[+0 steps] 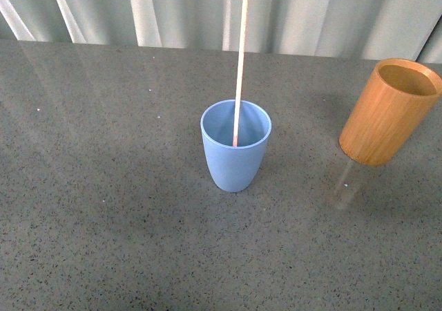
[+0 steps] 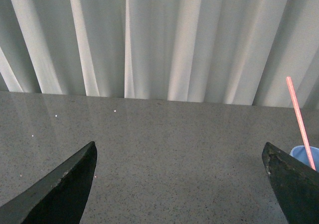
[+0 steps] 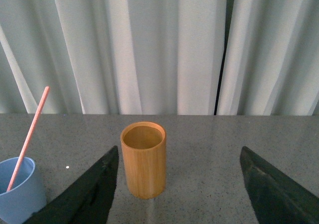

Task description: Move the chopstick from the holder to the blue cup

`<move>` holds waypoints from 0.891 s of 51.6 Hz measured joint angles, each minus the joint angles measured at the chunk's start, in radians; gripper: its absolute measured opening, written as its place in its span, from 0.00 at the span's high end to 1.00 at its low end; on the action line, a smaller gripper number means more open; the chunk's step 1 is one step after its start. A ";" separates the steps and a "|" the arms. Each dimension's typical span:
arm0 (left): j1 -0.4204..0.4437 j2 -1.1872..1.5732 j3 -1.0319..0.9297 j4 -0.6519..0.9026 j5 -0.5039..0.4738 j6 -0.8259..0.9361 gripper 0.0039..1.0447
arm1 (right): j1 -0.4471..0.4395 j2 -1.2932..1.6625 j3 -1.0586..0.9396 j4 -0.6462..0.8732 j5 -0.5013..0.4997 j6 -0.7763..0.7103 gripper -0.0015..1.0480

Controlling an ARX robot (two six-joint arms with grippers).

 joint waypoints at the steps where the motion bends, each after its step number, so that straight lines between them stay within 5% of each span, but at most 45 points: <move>1: 0.000 0.000 0.000 0.000 0.000 0.000 0.06 | 0.000 0.000 0.000 0.000 0.000 0.000 0.27; 6: 0.000 0.000 0.000 0.000 0.000 0.000 0.06 | 0.000 0.000 0.000 0.000 0.000 0.001 0.08; 46: 0.000 0.000 0.000 0.000 0.000 0.000 0.06 | 0.000 0.000 0.000 0.000 0.000 0.001 0.10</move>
